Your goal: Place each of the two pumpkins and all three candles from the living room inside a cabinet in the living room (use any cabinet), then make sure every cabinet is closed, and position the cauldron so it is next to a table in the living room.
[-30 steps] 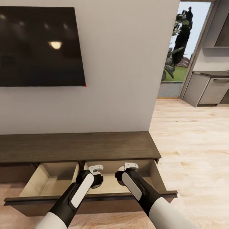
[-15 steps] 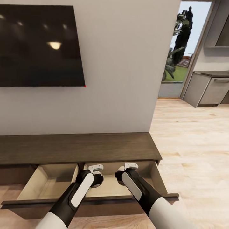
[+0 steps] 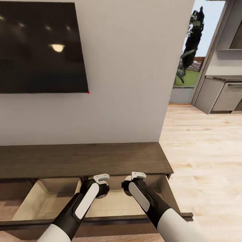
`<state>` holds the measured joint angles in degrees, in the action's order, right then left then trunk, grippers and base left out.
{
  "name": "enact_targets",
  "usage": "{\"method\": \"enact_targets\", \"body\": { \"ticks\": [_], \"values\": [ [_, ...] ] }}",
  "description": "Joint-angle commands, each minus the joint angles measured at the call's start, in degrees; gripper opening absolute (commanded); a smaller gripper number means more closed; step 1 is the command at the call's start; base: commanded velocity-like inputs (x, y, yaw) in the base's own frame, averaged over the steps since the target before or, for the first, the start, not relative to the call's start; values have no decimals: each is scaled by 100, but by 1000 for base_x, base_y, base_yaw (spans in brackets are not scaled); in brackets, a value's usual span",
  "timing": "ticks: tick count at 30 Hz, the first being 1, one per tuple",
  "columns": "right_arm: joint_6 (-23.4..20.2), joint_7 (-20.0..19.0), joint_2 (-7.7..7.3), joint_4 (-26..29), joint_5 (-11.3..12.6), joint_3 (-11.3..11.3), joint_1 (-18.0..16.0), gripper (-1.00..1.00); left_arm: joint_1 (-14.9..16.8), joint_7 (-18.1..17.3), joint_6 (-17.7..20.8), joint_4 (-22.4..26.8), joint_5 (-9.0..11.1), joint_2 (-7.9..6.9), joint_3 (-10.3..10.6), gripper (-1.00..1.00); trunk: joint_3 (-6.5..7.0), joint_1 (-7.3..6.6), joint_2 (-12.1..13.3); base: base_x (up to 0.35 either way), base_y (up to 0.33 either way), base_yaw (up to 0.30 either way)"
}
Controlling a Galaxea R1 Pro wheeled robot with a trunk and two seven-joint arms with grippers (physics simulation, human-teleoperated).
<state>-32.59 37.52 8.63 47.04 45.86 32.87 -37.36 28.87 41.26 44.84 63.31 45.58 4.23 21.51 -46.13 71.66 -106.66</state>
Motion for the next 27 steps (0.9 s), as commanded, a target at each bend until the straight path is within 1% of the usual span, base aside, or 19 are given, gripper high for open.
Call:
{"method": "enact_targets", "body": {
  "ticks": [1,8,27],
  "values": [
    [-9,53,-5,7,45,17,-7,-100,5,93,16,6,39,-2,11,-100,-5,0,-3,42,0,0],
    [-9,53,-9,7,43,17,-5,-100,5,101,8,25,39,-8,11,-100,-5,0,-3,9,0,0],
    [-10,53,-10,-2,38,17,-8,-100,5,111,-32,-42,39,6,18,-100,-347,417,-765,0,0,0]
  ]
}}
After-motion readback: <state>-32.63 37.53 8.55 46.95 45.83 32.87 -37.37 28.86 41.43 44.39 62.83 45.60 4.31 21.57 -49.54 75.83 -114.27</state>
